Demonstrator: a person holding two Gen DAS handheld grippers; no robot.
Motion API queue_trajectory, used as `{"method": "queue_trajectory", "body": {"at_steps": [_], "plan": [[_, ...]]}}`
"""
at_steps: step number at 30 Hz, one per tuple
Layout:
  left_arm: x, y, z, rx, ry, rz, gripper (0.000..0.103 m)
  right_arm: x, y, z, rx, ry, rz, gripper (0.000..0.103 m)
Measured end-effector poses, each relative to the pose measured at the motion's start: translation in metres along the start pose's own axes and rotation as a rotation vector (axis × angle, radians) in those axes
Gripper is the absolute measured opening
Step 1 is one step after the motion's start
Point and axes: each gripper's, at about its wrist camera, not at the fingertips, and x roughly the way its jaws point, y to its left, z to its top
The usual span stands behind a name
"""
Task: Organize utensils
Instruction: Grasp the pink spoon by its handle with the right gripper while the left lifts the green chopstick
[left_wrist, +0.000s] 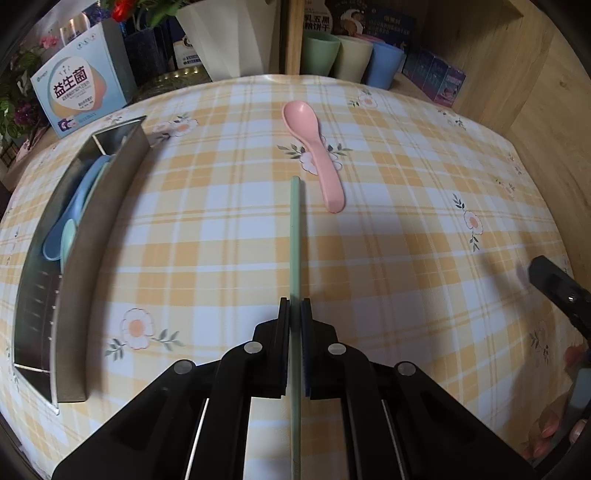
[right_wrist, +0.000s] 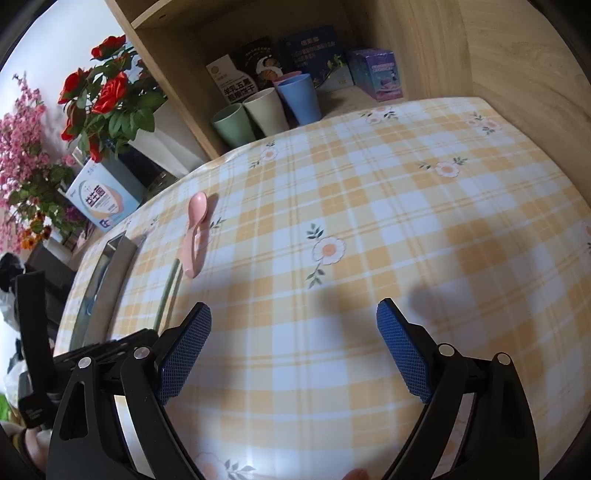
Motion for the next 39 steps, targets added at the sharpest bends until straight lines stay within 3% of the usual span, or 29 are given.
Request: {"method": "queue_trajectory", "body": {"at_steps": [12, 25, 32, 39], "plan": [[-0.025, 0.033, -0.012, -0.023, -0.067, -0.022, 0.006, 0.009, 0.023, -0.005, -0.049, 0.036, 0.007, 0.088], [-0.044, 0.095, -0.022, -0.163, -0.111, -0.058, 0.005, 0.049, 0.069, 0.007, -0.213, 0.096, 0.057, 0.087], [-0.049, 0.108, -0.027, -0.197, -0.122, -0.077, 0.006, 0.085, 0.104, 0.026, -0.312, 0.127, 0.047, 0.061], [-0.051, 0.110, -0.028, -0.192, -0.133, -0.077, 0.006, 0.119, 0.142, 0.044, -0.386, 0.114, 0.004, 0.048]]}}
